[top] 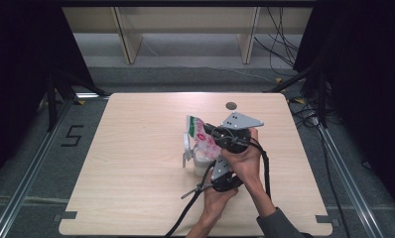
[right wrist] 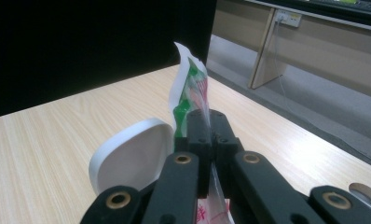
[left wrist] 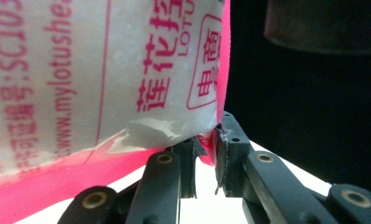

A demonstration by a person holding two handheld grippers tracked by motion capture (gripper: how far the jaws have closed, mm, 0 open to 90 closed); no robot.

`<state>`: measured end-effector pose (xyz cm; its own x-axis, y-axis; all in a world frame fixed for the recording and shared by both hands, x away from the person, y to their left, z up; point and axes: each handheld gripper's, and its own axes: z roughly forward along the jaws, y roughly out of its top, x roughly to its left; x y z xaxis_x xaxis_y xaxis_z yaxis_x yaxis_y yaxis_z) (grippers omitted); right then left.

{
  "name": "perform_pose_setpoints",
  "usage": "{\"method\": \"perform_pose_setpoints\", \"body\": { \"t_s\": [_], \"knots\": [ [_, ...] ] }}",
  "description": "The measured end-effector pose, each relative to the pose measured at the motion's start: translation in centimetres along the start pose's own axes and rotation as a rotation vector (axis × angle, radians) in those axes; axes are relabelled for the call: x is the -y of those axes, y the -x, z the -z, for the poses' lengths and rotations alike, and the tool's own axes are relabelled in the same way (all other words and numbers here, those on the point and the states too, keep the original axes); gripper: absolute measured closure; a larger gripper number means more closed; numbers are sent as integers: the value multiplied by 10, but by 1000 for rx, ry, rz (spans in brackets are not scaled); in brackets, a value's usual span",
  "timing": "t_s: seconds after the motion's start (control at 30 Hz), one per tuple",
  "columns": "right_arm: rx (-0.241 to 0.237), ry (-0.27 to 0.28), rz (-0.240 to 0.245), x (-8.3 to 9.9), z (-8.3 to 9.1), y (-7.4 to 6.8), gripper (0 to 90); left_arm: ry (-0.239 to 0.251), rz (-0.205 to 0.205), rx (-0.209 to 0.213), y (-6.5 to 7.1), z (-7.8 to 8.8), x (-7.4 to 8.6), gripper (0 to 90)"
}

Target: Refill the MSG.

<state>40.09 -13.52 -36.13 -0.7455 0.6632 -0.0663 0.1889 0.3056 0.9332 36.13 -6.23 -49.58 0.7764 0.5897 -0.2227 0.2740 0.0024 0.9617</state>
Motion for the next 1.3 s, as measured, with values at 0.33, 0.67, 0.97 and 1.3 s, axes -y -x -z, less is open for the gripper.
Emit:
{"method": "perform_pose_setpoints", "body": {
  "t_s": [0.33, 0.67, 0.97, 1.3],
  "knots": [
    [-10, -6, -20, -1, 1, -2, 900, 4, -3, -3, 1, 1, -1, 793],
    [3, 2, 7, -2, 2, -1, 900, 6, 2, 7, 2, 0, -1, 793],
    [-3, 4, 15, -1, 0, -1, 900, -4, 7, 1, 1, 0, -2, 794],
    [-3, 0, 22, -2, 0, -4, 900, 7, 9, 7, 0, 0, -3, 793]
  ]
}}
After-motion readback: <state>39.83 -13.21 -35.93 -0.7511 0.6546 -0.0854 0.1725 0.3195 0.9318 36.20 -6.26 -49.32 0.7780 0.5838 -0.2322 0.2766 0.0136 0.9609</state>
